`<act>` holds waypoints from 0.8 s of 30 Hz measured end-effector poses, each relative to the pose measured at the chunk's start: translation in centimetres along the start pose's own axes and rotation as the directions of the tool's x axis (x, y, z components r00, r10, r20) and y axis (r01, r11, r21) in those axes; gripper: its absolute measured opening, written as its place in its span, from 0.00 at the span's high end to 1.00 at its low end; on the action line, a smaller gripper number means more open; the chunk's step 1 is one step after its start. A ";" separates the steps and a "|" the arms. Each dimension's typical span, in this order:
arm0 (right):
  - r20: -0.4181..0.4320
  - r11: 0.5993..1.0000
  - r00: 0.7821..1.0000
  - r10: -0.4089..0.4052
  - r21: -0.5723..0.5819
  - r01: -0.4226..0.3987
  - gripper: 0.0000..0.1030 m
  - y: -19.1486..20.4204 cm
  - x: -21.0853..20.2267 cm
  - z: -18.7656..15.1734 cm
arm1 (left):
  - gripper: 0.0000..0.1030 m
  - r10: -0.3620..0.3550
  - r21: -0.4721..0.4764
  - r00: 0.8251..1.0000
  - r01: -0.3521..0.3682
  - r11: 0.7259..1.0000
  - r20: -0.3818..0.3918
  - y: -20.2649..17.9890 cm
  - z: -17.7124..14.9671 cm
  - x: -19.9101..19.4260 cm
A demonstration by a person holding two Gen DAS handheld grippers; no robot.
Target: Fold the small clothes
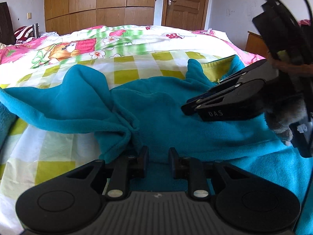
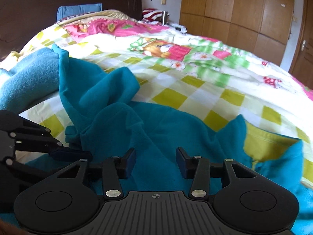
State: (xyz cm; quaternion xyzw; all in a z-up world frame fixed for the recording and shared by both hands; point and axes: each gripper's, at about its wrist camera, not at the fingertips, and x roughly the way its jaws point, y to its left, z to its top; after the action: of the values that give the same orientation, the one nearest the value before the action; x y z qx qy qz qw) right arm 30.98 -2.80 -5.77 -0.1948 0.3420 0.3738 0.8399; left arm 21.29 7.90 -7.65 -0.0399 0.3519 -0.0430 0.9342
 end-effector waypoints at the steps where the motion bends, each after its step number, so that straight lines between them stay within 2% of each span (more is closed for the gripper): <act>1: -0.053 0.998 0.996 -0.066 -0.002 0.066 0.95 -0.1 0.9 0.0 | 0.64 -0.008 -0.020 1.000 0.008 1.000 0.006 0.3 -0.1 -0.1; 2: -0.074 0.994 0.992 -0.106 0.017 0.107 0.96 -0.8 1.3 -0.1 | 0.64 -0.009 -0.044 1.000 0.009 0.999 0.010 0.7 -0.2 -0.3; 5: -0.096 0.977 0.985 -0.145 0.142 0.157 0.93 -3.1 1.1 -0.3 | 0.64 0.005 -0.135 1.000 -0.004 0.991 0.004 2.3 -0.2 -0.6; 8: -0.065 0.958 0.962 -0.264 0.100 0.270 0.89 -2.4 0.2 0.4 | 0.64 -0.014 -0.236 1.000 0.017 0.972 0.014 3.8 -0.6 -1.5; 9: -0.047 0.958 0.962 -0.270 0.089 0.273 0.83 -2.0 -0.3 0.9 | 0.64 -0.013 -0.252 1.000 0.020 0.967 0.028 4.1 -0.8 -1.8; 11: 0.022 0.956 0.958 -0.287 0.064 0.285 0.81 -0.6 -1.4 2.1 | 0.64 0.015 -0.253 0.998 -0.001 0.968 0.055 4.2 -1.1 -2.6; 12: 0.062 0.959 0.957 -0.283 0.046 0.280 0.81 0.2 -2.0 2.4 | 0.64 0.028 -0.247 0.998 -0.012 0.969 0.064 4.2 -1.2 -2.9; 13: 0.089 0.969 0.965 -0.245 0.024 0.244 0.80 1.2 -2.3 3.0 | 0.64 0.039 -0.251 0.997 -0.019 0.968 0.074 4.2 -1.2 -3.1; 16: 0.024 0.993 0.993 -0.119 0.018 0.119 0.81 3.8 -1.3 3.7 | 0.64 0.041 -0.254 0.994 -0.014 0.967 0.103 4.3 -1.2 -3.7; 18: 0.002 0.997 0.998 -0.060 0.046 0.060 0.80 4.8 -0.4 3.9 | 0.64 0.063 -0.244 0.991 -0.032 0.969 0.120 4.3 -1.4 -4.1; 20: -0.026 0.996 1.000 -0.002 0.089 0.004 0.73 5.5 0.4 3.9 | 0.64 0.075 -0.250 0.989 -0.042 0.967 0.124 4.5 -1.4 -4.1; 22: -0.063 0.993 0.998 0.019 0.116 -0.012 0.71 6.1 1.3 3.9 | 0.64 0.073 -0.276 0.990 -0.037 0.960 0.120 4.9 -1.4 -4.0; 24: -0.150 0.992 0.989 -0.006 0.127 0.026 0.74 6.5 3.0 3.7 | 0.64 0.071 -0.307 0.992 -0.037 0.951 0.100 5.5 -1.7 -3.7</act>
State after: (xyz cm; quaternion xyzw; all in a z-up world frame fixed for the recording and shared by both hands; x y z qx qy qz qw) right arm 29.05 5.04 -5.80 -0.1707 0.4257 0.3287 0.8256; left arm 17.65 13.67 -7.09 -0.1762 0.3034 0.0399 0.9356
